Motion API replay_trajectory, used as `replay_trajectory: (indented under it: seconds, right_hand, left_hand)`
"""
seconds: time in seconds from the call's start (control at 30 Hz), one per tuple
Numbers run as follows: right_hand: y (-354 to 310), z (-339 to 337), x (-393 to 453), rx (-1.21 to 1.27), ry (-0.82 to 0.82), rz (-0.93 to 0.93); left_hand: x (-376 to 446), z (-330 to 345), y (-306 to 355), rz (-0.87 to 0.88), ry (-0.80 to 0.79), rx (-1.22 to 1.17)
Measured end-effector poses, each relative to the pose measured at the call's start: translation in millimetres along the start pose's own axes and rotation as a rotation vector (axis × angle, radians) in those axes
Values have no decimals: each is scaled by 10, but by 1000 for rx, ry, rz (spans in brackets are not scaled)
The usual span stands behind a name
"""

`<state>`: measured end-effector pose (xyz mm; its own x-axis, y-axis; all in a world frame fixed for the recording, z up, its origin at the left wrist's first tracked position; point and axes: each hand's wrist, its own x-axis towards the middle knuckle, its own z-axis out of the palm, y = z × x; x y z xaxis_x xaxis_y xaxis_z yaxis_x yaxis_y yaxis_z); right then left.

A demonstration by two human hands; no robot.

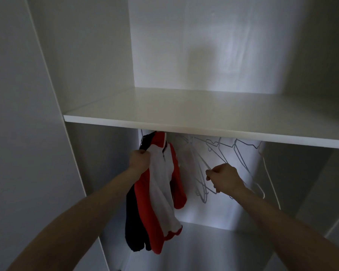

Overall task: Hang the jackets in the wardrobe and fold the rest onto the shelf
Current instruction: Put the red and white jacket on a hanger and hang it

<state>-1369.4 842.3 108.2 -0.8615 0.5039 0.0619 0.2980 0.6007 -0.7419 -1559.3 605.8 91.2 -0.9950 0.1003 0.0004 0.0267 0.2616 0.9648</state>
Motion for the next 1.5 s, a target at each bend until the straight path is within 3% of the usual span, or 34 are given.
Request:
replay_trajectory:
  seconds: [0.2, 0.67, 0.83, 1.03, 1.33, 1.5]
  right_hand:
    - [17, 135, -106, -22, -47, -24]
    - [-324, 437, -376, 101, 11, -42]
    - [-535, 535, -461, 145, 14, -33]
    - [-361, 594, -853, 6, -98, 8]
    - [305, 351, -1829, -58, -120, 111]
    - [682, -27, -2522, -54, -83, 236]
  left_hand:
    - [-137, 43, -196, 45, -21, 33]
    - [-305, -96, -33, -3, -166, 459]
    - [-358, -160, -13, -91, -214, 485]
    - [-526, -187, 9, -184, -231, 396]
    - [-1095, -158, -156, 0, -408, 440]
    - [-1356, 45, -340, 213, -542, 546]
